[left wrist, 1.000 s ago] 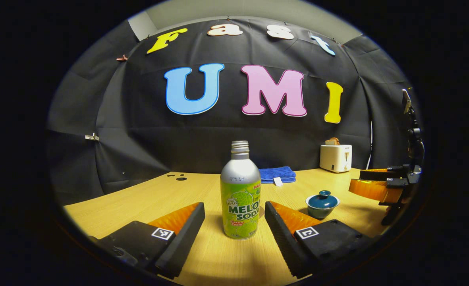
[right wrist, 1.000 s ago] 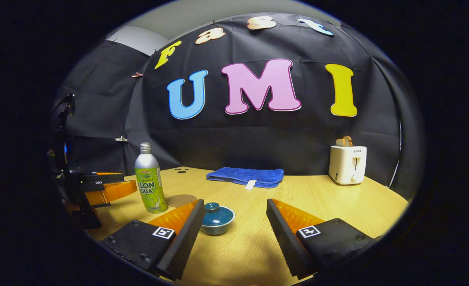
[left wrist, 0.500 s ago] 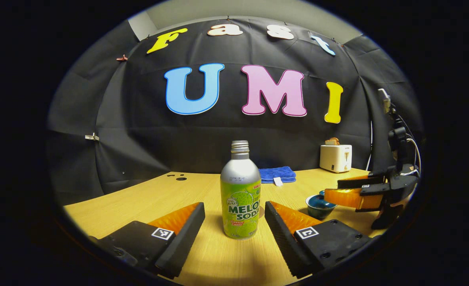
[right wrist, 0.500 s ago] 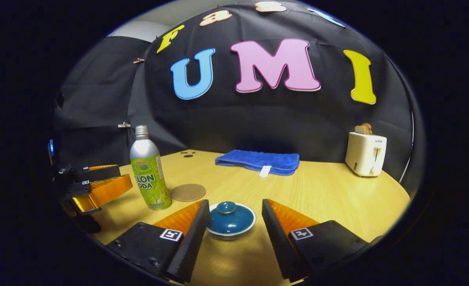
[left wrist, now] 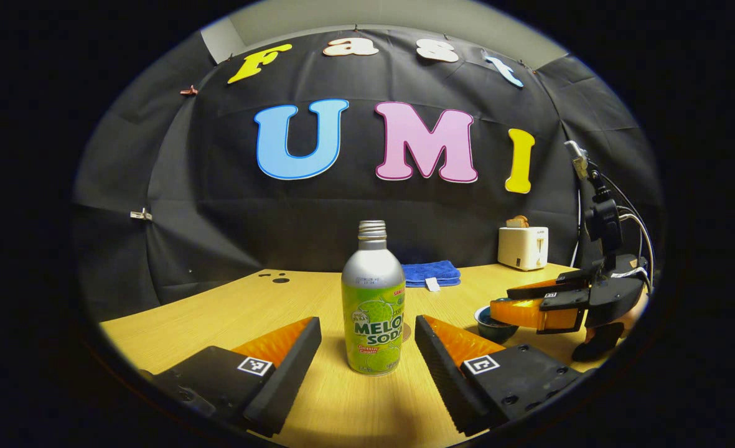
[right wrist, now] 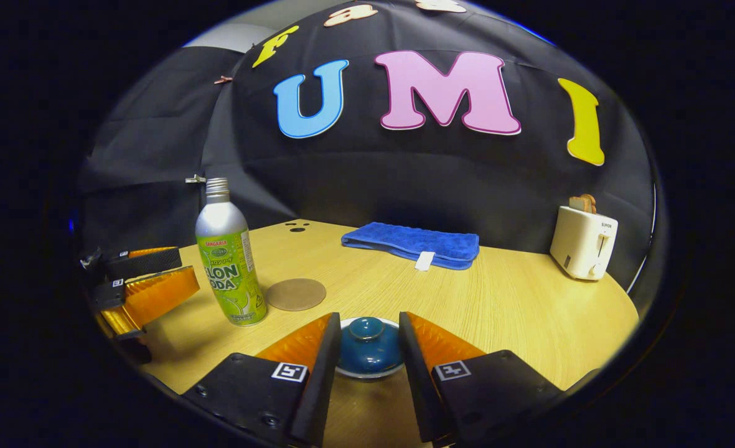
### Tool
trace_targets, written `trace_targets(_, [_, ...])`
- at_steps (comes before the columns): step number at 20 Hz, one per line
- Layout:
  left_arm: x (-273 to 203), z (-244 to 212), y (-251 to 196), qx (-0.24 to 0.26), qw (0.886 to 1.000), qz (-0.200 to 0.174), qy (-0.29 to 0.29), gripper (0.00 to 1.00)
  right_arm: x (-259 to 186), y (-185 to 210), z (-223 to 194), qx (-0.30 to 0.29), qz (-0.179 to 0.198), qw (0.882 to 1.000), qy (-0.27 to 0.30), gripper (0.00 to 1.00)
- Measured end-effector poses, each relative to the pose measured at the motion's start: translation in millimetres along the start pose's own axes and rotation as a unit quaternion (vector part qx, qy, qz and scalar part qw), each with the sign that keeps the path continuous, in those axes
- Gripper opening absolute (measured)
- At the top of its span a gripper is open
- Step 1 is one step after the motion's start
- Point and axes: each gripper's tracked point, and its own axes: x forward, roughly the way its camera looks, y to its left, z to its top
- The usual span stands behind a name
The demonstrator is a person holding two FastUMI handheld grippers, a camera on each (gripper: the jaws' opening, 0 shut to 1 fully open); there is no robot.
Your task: Open the teacup lid with one hand, grasp the water bottle and pour water into the teacup with the other hand; after pouring, place the water bottle on the coaster and then close the teacup lid.
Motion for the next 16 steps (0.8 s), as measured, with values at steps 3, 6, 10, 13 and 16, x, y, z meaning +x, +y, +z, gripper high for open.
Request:
trace_targets(3, [1.5,-0.6,-0.5,0.0,1.0,0.0,0.0,0.95,0.8,0.7,2.1,-0.017,-0.004,1.0,-0.004,0.42])
trace_targets(6, [1.5,-0.4,-1.1,0.0,1.0,0.0,-0.001,0.96,0.2,0.8,1.1,-0.011,-0.001,1.0,-0.003,0.34])
trace_targets(10, [2.0,-1.1,-1.8,-0.001,1.0,0.001,-0.001,0.95,-2.2,-3.4,4.6,0.015,0.004,1.0,-0.015,0.31])
trace_targets(13, [2.3,-2.0,-1.9,-0.001,1.0,0.001,-0.001,0.96,-7.0,-5.6,9.3,0.021,0.001,0.999,-0.035,0.31])
trace_targets(16, [3.2,-1.3,-2.3,-0.001,1.0,0.001,-0.001,0.96,-12.4,-6.9,13.6,0.025,0.0,0.998,-0.051,0.31])
